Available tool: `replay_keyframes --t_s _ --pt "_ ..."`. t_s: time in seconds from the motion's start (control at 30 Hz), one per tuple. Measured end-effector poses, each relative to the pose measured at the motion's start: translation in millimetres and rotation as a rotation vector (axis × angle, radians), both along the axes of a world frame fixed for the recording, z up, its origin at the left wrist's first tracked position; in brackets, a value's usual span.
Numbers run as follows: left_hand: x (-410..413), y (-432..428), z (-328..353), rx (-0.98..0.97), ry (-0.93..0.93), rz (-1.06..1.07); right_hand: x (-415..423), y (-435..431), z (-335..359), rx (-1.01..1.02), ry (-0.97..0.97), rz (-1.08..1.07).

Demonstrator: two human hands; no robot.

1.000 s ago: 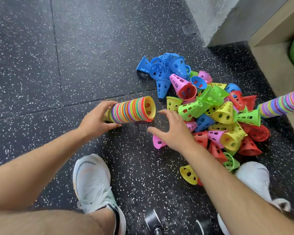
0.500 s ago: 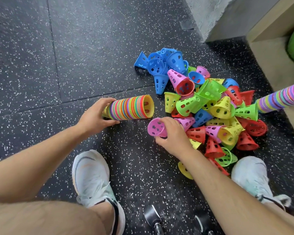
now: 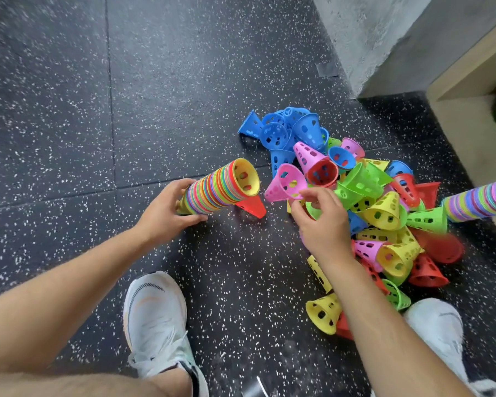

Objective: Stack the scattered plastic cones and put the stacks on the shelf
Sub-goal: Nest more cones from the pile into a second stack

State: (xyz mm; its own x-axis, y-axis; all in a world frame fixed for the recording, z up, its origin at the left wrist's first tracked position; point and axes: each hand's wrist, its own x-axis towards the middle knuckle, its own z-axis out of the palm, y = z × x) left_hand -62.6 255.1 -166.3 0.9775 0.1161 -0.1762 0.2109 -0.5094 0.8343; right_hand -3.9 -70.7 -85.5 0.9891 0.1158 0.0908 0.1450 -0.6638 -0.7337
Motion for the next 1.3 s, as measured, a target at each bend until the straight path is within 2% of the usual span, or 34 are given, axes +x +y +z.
replay_keyframes --t_s 0.2,0.33,0.47,0.67,0.83,1.13,1.3 --pt "1.3 0.0 4.5 -0.067 -0.013 0.055 18.2 39.9 35.7 0.120 -0.169 0.031" --pt "0.6 -0.9 1.5 -0.103 -0.006 0.071 21.2 63.9 38.4 0.037 -0.059 0.207" --pt "-0.9 -0.5 -0.8 -0.119 -0.012 0.083 23.4 61.5 21.1 0.027 0.099 0.152" --pt "-2.5 0.3 -1.3 -0.145 -0.001 0.109 28.4 57.1 -19.9 -0.417 0.286 0.352" --pt "-3.8 0.1 -3.4 -0.141 0.005 0.099 37.0 60.5 -35.1 -0.580 0.245 0.348" --pt "-5.1 -0.9 -2.5 -0.139 0.008 0.097 26.5 48.7 -39.4 -0.464 0.062 0.333" --pt "-1.4 0.8 -1.3 -0.142 0.001 0.108 41.2 47.4 -6.9 -0.236 -0.068 0.190"
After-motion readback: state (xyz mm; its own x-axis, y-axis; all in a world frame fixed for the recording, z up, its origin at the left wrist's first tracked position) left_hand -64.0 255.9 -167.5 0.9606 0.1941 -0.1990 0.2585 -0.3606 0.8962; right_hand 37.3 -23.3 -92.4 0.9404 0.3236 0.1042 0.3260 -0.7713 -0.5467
